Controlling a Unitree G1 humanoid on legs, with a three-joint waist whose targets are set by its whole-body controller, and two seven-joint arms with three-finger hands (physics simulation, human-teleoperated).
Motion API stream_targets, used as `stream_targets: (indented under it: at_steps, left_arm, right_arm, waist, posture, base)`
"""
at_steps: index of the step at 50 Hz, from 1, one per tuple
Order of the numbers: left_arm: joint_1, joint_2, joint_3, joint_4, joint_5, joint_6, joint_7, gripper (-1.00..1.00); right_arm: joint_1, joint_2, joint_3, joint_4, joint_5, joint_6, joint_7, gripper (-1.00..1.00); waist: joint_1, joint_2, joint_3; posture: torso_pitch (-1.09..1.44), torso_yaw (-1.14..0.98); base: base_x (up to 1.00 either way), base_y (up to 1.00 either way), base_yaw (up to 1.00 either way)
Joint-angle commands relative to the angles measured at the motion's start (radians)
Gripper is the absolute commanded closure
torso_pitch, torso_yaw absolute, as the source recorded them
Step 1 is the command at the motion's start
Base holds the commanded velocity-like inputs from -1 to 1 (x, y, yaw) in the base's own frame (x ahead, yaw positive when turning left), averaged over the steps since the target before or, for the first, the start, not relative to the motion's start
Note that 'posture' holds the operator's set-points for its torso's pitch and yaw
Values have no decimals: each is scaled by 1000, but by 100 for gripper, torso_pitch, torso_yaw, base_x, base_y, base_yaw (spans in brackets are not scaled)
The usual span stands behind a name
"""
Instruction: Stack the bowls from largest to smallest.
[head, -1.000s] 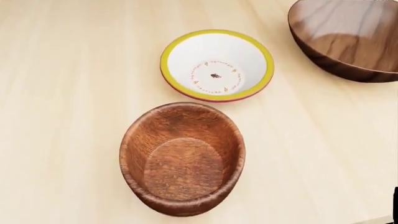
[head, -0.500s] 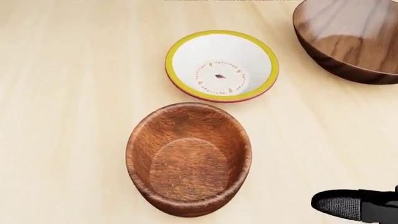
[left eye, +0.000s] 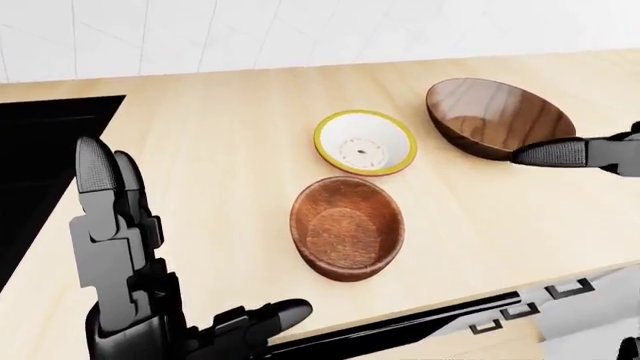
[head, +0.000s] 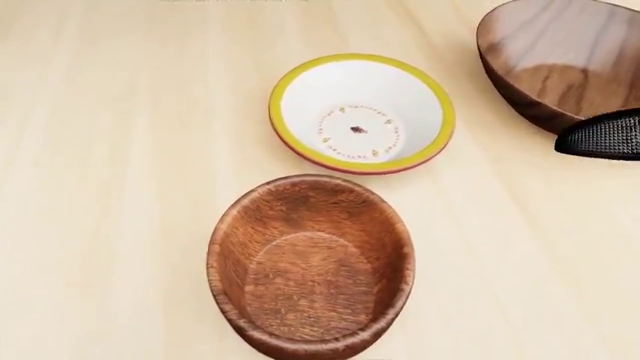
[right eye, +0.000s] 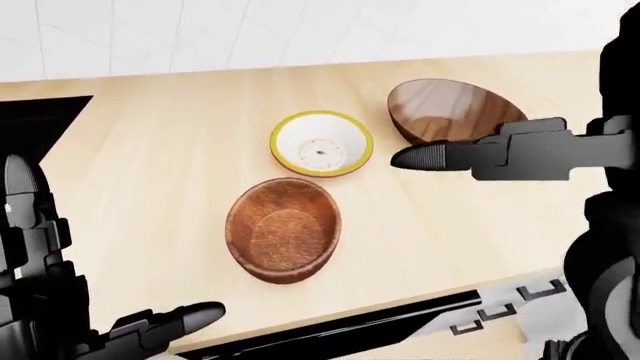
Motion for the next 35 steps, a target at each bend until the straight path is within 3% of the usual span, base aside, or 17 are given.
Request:
stream_targets:
  at_steps: [1, 3, 8, 13, 18, 24, 31, 35]
  left_arm:
    - [-2, -2, -3, -38, 4, -23, 3, -100]
    - [0, -3, -2, -38, 4, -25, 3, -100]
    - [0, -1, 0, -38, 0, -25, 4, -100]
    - [-3, 3, 1, -38, -1, -21, 6, -100]
    - [-5, 7, 1, -38, -5, -18, 9, -100]
    - [-8, 14, -4, -38, -3, -12, 16, -100]
    - [-9, 14, -3, -38, -4, -11, 16, -100]
    - [-8, 10, 2, -38, -7, -13, 13, -100]
  right_arm:
    - [-97, 1, 71, 28, -129, 56, 91, -100]
    - [-213, 42, 151, 97, -235, 73, 171, -100]
    - [-379, 161, 267, 237, -480, 63, 399, -100]
    - [-532, 311, 309, 510, -674, -62, 591, -100]
    - [-637, 411, 302, 797, -791, -233, 634, -100]
    - [-775, 438, 295, 1234, -814, -430, 602, -100]
    - [-925, 472, 328, 1794, -841, -678, 546, -100]
    - [-986, 476, 330, 1973, -858, -758, 542, -100]
  waist:
    - [2, -1, -9]
    - [0, 2, -6]
    - [-2, 13, -6]
    - [-5, 25, -5]
    - [-7, 38, -8]
    - [-8, 43, -14]
    - [-10, 46, -22]
    - [-8, 46, -24]
  posture:
    - [0, 0]
    - [0, 0]
    - [0, 0]
    - [0, 0]
    - [0, 0]
    - [0, 0]
    - [0, 0]
    - [0, 0]
  base:
    - [0, 0, 0]
    - [0, 0, 0]
    - [0, 0, 0]
    - [0, 0, 0]
    - [0, 0, 0]
    - [0, 0, 0]
    - [0, 0, 0]
    - [0, 0, 0]
